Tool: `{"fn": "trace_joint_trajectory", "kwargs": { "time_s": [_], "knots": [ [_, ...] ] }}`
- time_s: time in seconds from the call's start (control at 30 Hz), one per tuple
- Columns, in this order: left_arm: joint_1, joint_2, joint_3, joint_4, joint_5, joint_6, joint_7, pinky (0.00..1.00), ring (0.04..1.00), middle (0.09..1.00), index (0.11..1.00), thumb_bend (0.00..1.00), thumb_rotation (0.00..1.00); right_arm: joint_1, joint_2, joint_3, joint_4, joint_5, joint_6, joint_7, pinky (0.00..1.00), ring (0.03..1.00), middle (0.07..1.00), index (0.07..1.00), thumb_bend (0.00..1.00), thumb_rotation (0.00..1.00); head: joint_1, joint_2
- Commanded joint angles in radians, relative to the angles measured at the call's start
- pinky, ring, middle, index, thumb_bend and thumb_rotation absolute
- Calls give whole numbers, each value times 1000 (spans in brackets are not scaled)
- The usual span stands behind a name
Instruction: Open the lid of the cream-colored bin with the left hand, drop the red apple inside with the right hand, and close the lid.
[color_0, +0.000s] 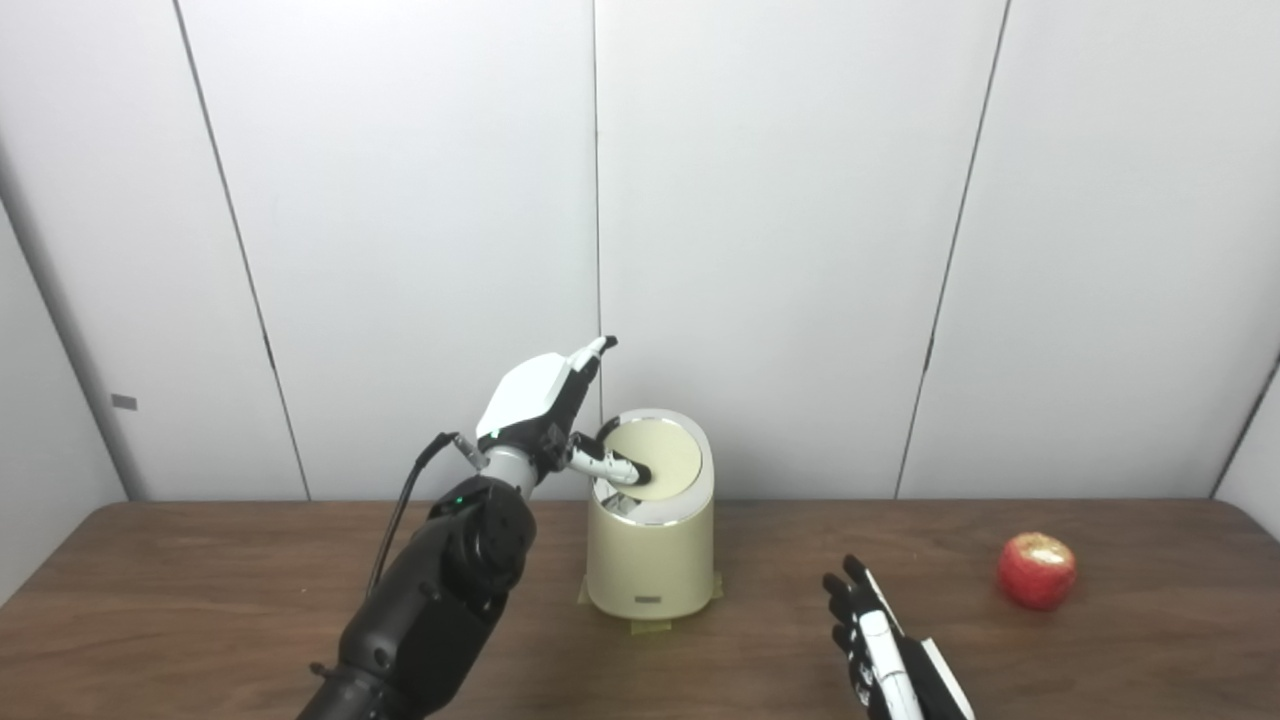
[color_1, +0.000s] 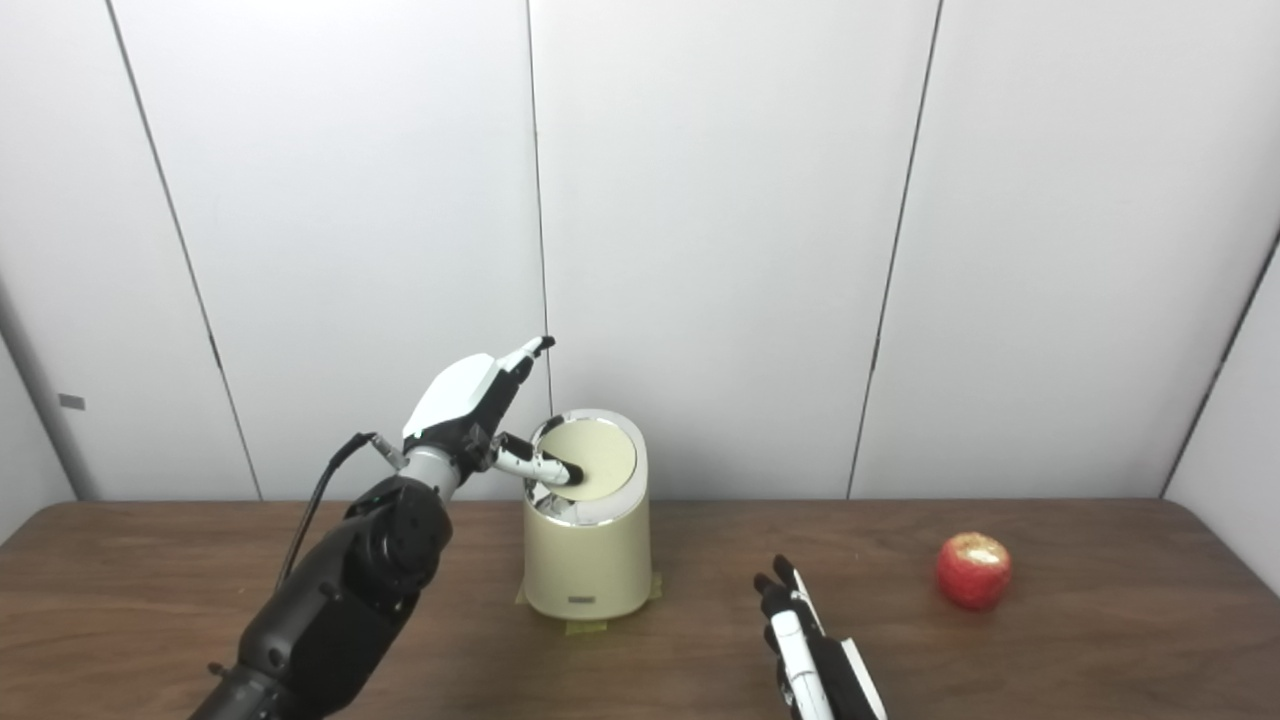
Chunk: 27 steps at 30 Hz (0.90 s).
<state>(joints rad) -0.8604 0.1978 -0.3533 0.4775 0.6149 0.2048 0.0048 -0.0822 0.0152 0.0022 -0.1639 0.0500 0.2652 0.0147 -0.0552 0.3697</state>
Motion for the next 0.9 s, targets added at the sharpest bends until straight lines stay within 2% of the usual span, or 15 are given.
{"fn": "trace_joint_trajectory", "kwargs": {
  "time_s": [0.0, 0.33, 0.63, 0.87],
  "knots": [
    [-71, 20, -14, -5, 36, -34, 15, 962, 955, 959, 981, 909, 38, -42, 4, 7, -28, -3, -41, 4, 1000, 987, 961, 1000, 708, 909, -1, -1],
    [-69, 56, -66, 9, 113, -63, 3, 1000, 971, 954, 982, 912, 0, -45, 3, 11, -25, -18, -39, -3, 1000, 982, 970, 1000, 709, 921, 1, 4],
    [-74, 66, -84, 34, 139, -79, -18, 1000, 981, 968, 980, 934, 0, -43, 6, 4, -30, -3, -44, 0, 1000, 981, 962, 1000, 696, 909, -1, 6],
    [-80, 66, -120, 58, 175, -73, -26, 991, 977, 962, 993, 945, 0, -44, 5, 2, -30, 2, -42, 2, 1000, 983, 961, 1000, 698, 907, -1, 7]
  ]
}}
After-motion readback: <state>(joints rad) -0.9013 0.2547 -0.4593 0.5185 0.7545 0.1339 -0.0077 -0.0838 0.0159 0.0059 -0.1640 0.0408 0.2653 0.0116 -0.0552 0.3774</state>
